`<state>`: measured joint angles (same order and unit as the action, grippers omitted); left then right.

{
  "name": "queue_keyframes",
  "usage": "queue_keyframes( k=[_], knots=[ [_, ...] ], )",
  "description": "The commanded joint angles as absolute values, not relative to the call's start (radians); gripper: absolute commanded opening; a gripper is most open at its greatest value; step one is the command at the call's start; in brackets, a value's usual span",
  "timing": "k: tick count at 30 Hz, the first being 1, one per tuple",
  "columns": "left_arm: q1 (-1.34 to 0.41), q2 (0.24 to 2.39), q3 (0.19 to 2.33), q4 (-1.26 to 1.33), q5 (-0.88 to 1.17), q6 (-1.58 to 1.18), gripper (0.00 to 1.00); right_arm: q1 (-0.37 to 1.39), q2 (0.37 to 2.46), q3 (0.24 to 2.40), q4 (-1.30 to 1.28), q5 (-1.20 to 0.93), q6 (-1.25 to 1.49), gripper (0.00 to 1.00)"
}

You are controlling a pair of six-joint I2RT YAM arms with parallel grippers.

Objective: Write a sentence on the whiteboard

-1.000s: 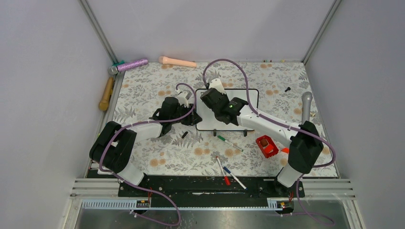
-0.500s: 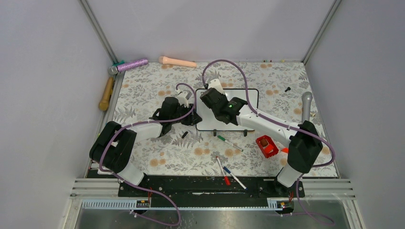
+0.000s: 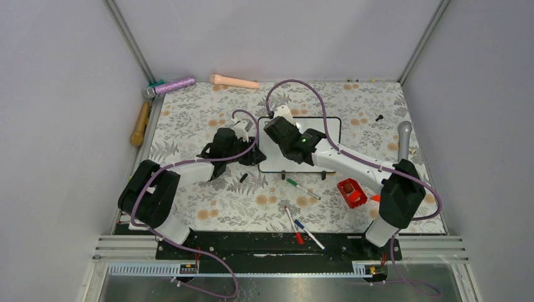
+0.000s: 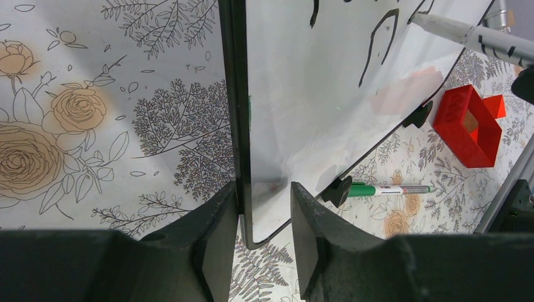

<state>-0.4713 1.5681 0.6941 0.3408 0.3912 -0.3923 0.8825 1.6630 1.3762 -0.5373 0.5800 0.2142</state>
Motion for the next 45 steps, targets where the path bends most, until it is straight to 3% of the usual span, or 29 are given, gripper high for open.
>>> queue_keyframes(
  k=[1,45],
  knots=[
    [-0.473,1.545,0.72,0.388,0.424,-0.391,0.35,0.873,1.638,1.35,-0.53,0.56,0.227,0.0],
    [-0.473,1.547,0.721,0.385,0.423,-0.39,0.34,0.871,1.561,1.312,-0.59,0.603,0.222,0.0]
  ],
)
